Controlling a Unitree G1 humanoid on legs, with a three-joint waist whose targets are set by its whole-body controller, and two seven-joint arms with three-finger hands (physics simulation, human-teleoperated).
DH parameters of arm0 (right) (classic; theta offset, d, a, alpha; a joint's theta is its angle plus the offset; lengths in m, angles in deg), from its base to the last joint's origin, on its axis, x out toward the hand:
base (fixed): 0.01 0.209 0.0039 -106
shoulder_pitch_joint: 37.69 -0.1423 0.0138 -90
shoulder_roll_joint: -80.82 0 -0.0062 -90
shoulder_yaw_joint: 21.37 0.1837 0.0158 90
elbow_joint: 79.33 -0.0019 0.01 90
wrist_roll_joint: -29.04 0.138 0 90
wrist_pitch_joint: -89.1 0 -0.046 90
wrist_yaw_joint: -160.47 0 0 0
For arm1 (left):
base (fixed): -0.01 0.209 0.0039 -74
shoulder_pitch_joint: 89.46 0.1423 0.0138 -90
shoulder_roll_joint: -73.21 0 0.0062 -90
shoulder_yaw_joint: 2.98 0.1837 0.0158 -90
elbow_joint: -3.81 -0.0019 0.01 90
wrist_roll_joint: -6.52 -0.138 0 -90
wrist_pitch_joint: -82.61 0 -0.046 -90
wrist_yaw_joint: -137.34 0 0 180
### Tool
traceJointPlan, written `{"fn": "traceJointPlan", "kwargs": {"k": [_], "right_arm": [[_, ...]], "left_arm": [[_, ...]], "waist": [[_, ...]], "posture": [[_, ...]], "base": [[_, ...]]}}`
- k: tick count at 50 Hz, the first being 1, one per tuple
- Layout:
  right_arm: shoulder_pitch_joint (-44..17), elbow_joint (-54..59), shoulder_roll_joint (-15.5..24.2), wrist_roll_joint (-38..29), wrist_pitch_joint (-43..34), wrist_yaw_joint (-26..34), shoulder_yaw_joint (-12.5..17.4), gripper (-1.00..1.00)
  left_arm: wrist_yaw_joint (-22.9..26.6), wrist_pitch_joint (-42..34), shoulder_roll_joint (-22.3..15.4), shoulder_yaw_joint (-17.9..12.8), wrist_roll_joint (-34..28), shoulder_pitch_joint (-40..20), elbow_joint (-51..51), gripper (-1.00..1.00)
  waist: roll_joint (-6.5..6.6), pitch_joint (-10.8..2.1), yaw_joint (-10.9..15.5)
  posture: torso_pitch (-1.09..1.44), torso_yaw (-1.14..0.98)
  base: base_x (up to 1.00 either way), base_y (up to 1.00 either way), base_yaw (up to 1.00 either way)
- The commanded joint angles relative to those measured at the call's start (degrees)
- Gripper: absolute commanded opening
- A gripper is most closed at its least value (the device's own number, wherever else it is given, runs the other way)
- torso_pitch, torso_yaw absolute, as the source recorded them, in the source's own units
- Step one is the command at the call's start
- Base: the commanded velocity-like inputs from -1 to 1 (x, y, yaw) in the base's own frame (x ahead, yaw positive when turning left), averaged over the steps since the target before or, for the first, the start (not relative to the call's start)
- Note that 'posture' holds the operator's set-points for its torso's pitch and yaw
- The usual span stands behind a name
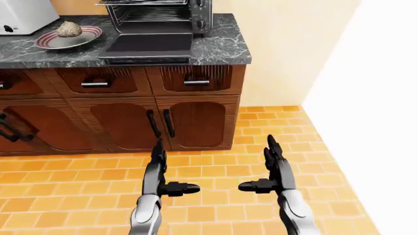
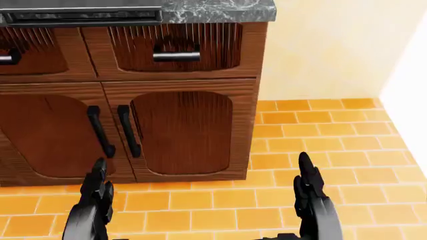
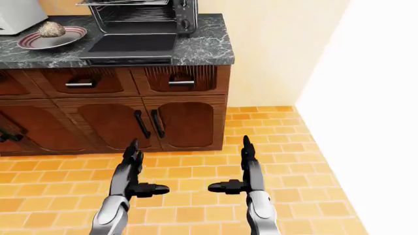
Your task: Place the bread on the top rack of the toaster oven.
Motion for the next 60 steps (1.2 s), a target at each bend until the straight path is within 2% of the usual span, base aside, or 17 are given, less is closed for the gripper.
{"fn": "traceJointPlan", "kwargs": {"k": [1,3,4,5,7,8,16,18,20,21,23,27,29,36,43,52,60], "right_arm": [[-1.41,-5.93,0.17,1.32,2.79,1.64,-0.38,1.0],[-1.14,-6.81,0.02,1.33,2.17,1.97,-0.72,1.0],[-1.16,-6.97,0.0,1.39,2.08,1.93,-0.64,1.0],[-1.22,-7.01,0.03,1.64,2.06,2.19,-0.57,1.0],[-1.32,-7.36,0.18,1.48,1.74,2.72,-0.81,1.0],[-1.51,-8.16,0.14,1.63,1.07,2.74,-0.72,1.0],[-2.25,-9.07,0.38,1.77,0.28,3.71,-0.51,1.0],[-2.04,-8.66,0.79,1.18,3.21,5.37,-1.01,1.0],[-2.15,-9.5,0.71,1.3,5.92,6.57,-1.07,1.0],[-2.28,-10.23,0.87,1.51,7.25,7.9,-1.32,1.0],[-2.58,-11.35,0.88,1.71,13.95,10.75,-2.07,1.0],[-1.69,-15.97,0.7,1.32,16.71,13.8,-3.51,1.0],[-1.3,-17.83,0.47,2.14,17.37,15.11,-3.98,1.0],[-1.16,-25.4,0.4,5.44,18.42,17.58,-4.37,1.0],[-3.97,-37.66,0.6,6.23,8.93,15.95,-3.96,1.0],[-13.06,-55.67,0.92,9.53,-7.22,12.58,-3.81,1.0],[-12.95,-56.38,0.94,9.87,-7.5,12.43,-3.86,1.0]], "left_arm": [[0.01,4.31,-0.17,-0.28,0.33,-1.82,3.21,1.0],[0.12,4.2,-0.13,-0.16,0.45,-1.69,3.27,1.0],[0.09,4.28,-0.14,-0.13,0.39,-1.85,3.04,1.0],[0.02,4.5,-0.16,-0.16,0.35,-2.16,2.48,1.0],[-0.04,4.51,-0.19,-0.35,0.57,-2.23,2.33,1.0],[-0.06,4.58,-0.24,-0.34,0.52,-2.3,2.17,1.0],[-0.28,5.14,-0.38,-0.42,0.39,-3.15,0.59,1.0],[-0.51,5.68,-0.48,-0.43,0.02,-3.43,0.29,1.0],[-0.69,8.78,-0.57,-0.29,-0.86,-3.78,-0.1,1.0],[-0.68,12.8,-0.58,-0.08,-1.52,-3.8,0.05,1.0],[-1.17,17.84,-0.33,0.01,-2.04,-3.65,1.6,1.0],[-0.49,20.02,0.14,-0.04,0.77,-3.11,8.26,1.0],[0.07,17.0,0.36,-0.19,3.91,-2.95,13.67,1.0],[-1.04,16.2,0.06,-1.63,7.79,-3.8,24.71,1.0],[-4.48,8.07,-1.18,-4.39,12.89,-7.34,36.83,1.0],[-8.49,1.88,-2.91,-6.18,16.99,-11.41,48.61,1.0],[-8.14,2.26,-3.1,-6.22,17.2,-11.28,49.69,1.0]], "waist": [[-0.45,-0.05,-0.12],[-0.12,-3.53,0.45],[-0.11,-2.98,0.47],[-0.33,-0.95,0.36],[-0.39,-3.97,0.38],[-0.4,-4.3,0.41],[-0.26,-4.72,0.45],[-0.23,-4.93,0.42],[-0.19,-5.07,0.37],[-0.18,-5.17,0.36],[-0.18,-5.32,0.28],[-0.17,-5.37,0.16],[-0.14,-5.36,0.12],[0.06,-5.25,0.07],[0.23,-4.7,0.0],[0.29,-4.27,0.16],[0.33,-3.88,0.28]], "posture": [[0.0,0.0],[0.0,0.0],[0.0,0.0],[0.0,0.0],[0.0,0.0],[0.0,0.0],[0.0,0.0],[0.0,0.0],[0.0,0.0],[0.0,0.0],[0.0,0.0],[0.0,0.0],[0.0,0.0],[0.0,0.0],[0.0,0.0],[0.0,0.0],[0.0,0.0]], "base": [[0.0,0.0,0.0],[0.0,0.0,0.0],[0.0,0.0,0.0],[0.0,0.0,0.0],[0.0,0.0,0.0],[0.0,0.0,0.0],[0.0,0.0,0.0],[0.0,0.0,0.0],[0.0,0.0,0.0],[0.0,0.0,0.0],[0.0,0.0,0.0],[0.0,0.0,0.0],[0.0,0.0,0.0],[0.0,0.0,0.0],[0.0,0.0,0.0],[0.0,0.0,0.0],[0.0,0.0,0.0]]}}
